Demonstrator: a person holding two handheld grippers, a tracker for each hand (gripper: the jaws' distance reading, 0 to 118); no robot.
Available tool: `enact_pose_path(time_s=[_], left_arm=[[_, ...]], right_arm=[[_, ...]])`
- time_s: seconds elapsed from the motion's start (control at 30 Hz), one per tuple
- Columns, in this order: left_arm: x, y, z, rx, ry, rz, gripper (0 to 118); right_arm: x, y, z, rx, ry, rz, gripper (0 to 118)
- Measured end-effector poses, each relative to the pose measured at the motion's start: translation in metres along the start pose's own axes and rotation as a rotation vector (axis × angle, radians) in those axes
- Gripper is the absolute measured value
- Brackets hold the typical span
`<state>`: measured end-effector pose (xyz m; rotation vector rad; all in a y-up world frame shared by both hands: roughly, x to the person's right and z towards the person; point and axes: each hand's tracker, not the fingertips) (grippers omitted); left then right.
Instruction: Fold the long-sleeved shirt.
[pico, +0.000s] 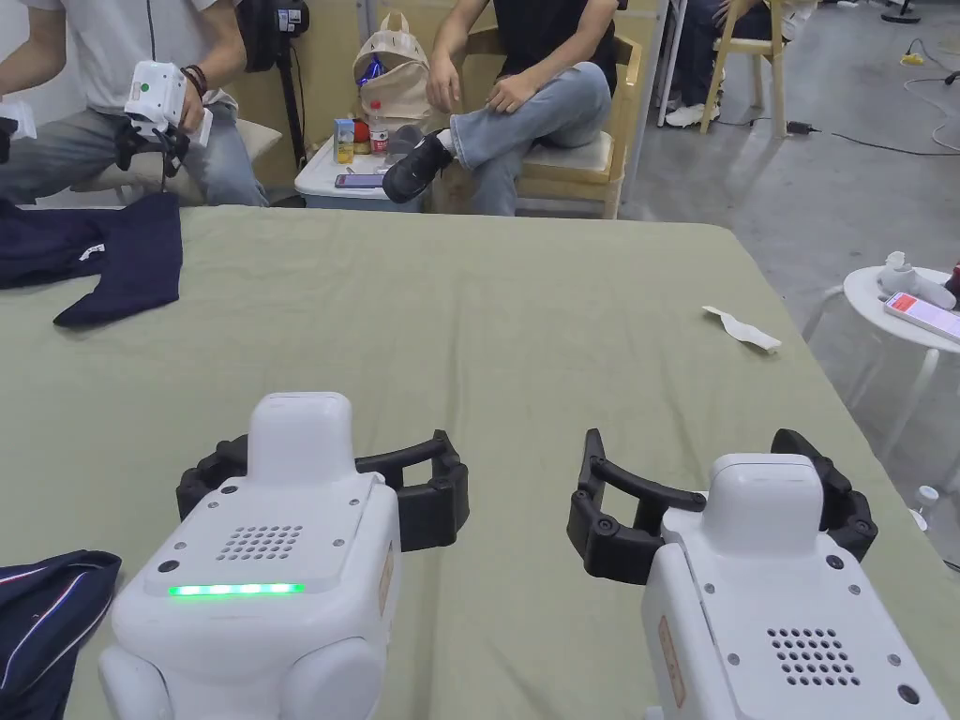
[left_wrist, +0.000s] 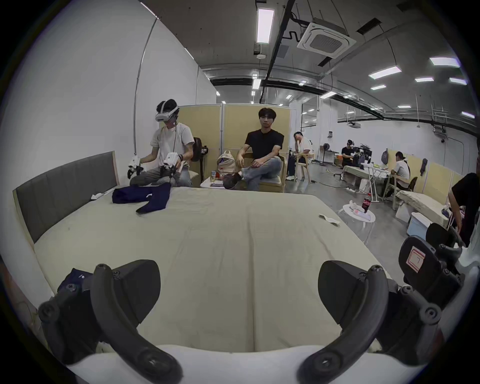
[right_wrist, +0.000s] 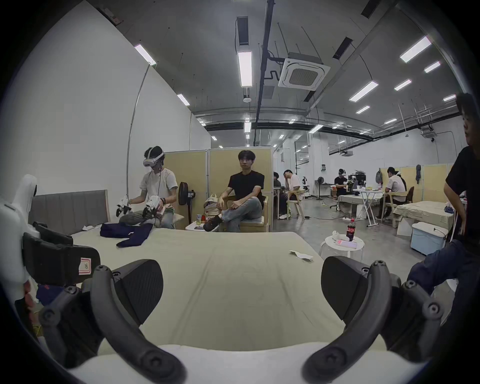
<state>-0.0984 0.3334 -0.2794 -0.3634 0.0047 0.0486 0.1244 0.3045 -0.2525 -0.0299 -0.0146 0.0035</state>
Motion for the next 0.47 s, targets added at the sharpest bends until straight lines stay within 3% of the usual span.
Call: enact_pose_path(time_s=[0.17, 0.23, 0.3, 0.4, 0.47], left_arm=[[0.0, -0.009, -0.003, 0.018, -0.015, -0.03, 117], [0.004, -0.012, -0.004, 0.019, 0.083, -0.097, 117], [0.0, -0.01, -0.007, -0.011, 0.042, -0.054, 117], [-0.012, -0.006, -0.005, -0.028, -0.044, 0.136, 118], [-0.017, -0.007, -0.002, 0.01, -0.086, 0.168, 118]], right_arm=[[0.0, -0.001, -0.001, -0.009, 0.005, -0.002, 118], [-0.001, -0.001, -0.001, -0.011, 0.003, 0.0, 118], [-0.002, -0.001, -0.002, -0.011, 0.009, 0.003, 118], [-0.003, -0.001, -0.001, -0.009, 0.013, 0.004, 118], [-0.003, -0.001, -0.002, -0.013, 0.014, 0.004, 118]])
